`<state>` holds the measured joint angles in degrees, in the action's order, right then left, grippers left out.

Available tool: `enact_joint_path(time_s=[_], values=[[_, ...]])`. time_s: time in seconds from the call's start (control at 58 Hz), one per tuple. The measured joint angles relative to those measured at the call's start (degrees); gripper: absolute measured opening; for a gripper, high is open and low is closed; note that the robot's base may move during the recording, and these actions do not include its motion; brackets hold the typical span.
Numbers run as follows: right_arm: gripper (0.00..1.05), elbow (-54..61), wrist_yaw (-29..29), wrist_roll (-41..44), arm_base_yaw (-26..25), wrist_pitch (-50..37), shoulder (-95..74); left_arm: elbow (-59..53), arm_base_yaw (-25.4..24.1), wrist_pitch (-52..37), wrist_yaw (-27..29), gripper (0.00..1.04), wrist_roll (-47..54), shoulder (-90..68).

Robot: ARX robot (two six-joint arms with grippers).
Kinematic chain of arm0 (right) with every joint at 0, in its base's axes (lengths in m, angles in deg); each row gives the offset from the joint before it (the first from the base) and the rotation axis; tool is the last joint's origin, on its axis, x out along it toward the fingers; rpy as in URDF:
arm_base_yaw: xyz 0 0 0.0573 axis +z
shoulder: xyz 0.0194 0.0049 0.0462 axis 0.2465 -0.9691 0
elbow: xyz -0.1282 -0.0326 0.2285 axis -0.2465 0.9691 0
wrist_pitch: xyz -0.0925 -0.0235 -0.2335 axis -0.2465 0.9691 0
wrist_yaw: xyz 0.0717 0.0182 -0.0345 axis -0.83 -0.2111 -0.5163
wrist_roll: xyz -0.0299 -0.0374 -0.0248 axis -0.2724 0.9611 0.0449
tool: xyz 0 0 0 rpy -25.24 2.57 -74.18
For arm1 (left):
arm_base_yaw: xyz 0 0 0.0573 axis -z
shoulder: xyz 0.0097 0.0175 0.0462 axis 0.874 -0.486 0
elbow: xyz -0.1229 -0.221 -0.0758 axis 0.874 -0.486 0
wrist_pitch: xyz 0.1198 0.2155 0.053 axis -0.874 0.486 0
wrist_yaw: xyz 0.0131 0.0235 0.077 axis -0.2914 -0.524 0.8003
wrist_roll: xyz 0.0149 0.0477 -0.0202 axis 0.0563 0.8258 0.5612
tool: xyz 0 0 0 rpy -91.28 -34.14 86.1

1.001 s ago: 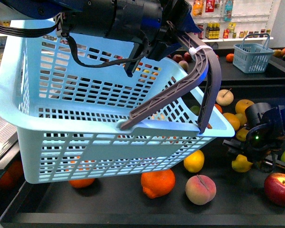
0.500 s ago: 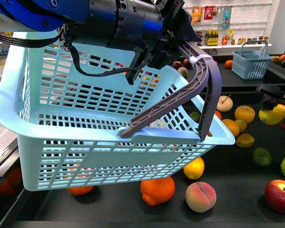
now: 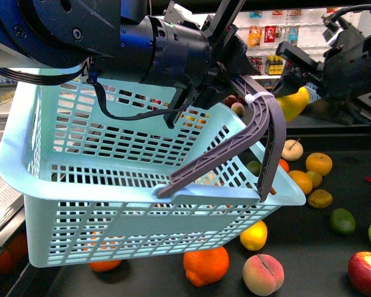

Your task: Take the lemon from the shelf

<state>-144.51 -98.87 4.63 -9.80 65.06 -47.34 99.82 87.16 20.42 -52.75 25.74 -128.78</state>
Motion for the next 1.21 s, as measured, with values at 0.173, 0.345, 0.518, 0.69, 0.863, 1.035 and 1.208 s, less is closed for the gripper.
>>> enact_joint_path(time_s=[0.173, 0.345, 0.518, 0.69, 0.863, 1.035, 1.208], values=[[0.57, 2.01, 0.39, -0.90, 3.30, -0.92, 0.11, 0.00, 0.00, 0.00, 0.00, 0.10, 0.00, 0.00], [0.57, 2.84, 0.31, -3.10, 5.31, -2.40, 0.11, -0.02, -0.02, 0.02, 0.39, 0.10, 0.02, 0.00], [0.56, 2.99, 1.95, -5.14, 6.78, -2.47, -0.33, -0.17, -0.37, 0.04, 0.44, 0.10, 0.13, 0.00], [0.76, 4.24, 1.36, -9.60, 7.17, -5.20, -1.16, -0.33, -0.66, 0.04, 1.51, 0.10, 0.98, 0.00], [0.99, 5.33, -1.03, -8.37, 7.61, -5.79, -1.38, -0.33, -1.18, 0.04, 2.27, 0.10, 0.61, 0.00], [0.97, 5.90, -1.18, -7.69, 7.34, -5.92, -1.57, -0.35, -1.22, 0.04, 2.01, 0.09, 0.37, 0.00], [0.97, 6.58, -0.87, -6.32, 4.07, -7.85, -1.03, -0.35, -0.85, 0.04, 0.87, 0.09, 0.46, 0.00]])
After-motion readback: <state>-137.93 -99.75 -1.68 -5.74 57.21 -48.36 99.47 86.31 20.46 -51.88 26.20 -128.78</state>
